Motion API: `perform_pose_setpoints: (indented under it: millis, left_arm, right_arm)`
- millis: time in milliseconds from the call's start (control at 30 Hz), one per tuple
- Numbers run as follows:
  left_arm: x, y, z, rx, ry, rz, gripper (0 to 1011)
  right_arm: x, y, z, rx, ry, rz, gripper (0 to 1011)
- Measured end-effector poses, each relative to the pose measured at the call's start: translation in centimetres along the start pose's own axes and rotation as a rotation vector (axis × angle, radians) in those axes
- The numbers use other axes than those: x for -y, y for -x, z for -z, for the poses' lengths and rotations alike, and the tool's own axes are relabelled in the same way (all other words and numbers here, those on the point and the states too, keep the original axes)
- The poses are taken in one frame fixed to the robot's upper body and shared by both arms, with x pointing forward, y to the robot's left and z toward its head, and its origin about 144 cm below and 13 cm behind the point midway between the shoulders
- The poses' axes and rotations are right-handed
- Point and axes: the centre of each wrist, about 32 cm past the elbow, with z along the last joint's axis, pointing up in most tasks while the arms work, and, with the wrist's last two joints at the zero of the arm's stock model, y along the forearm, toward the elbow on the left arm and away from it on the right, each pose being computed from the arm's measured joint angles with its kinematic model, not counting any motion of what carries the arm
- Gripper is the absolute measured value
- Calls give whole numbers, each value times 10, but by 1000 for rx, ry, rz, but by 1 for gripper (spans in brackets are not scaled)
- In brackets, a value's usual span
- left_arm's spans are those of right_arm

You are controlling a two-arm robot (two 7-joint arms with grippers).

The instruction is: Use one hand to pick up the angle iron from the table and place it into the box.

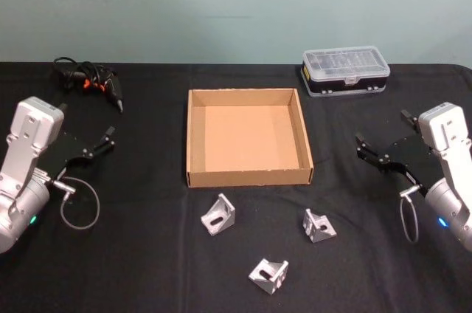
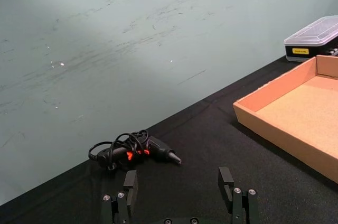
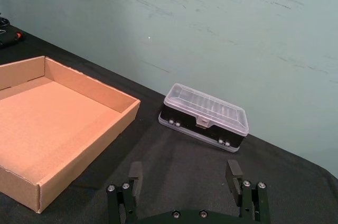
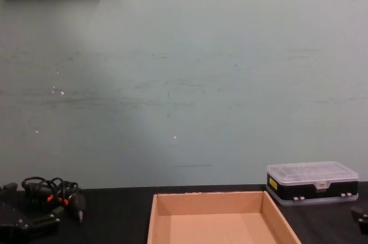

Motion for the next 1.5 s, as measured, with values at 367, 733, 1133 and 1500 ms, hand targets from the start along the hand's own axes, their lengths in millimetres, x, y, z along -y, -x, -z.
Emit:
perform_pose_setpoints:
  millis: [367,733,1133,1500]
  left_arm:
    - [0,0,0,0,0,0,1000]
    - [0,0,0,0,0,0,1000]
    - [0,0,0,0,0,0,1000]
    - [0,0,0,0,0,0,1000]
  right_arm:
    - [0,0,0,0,0,0,1004]
    - [5,-1,-5,-19,-24,-26,1004]
    - [33,-21,-40,-117,-42,-147,1004]
    - [53,-40,-79,-198,82,-325,1004]
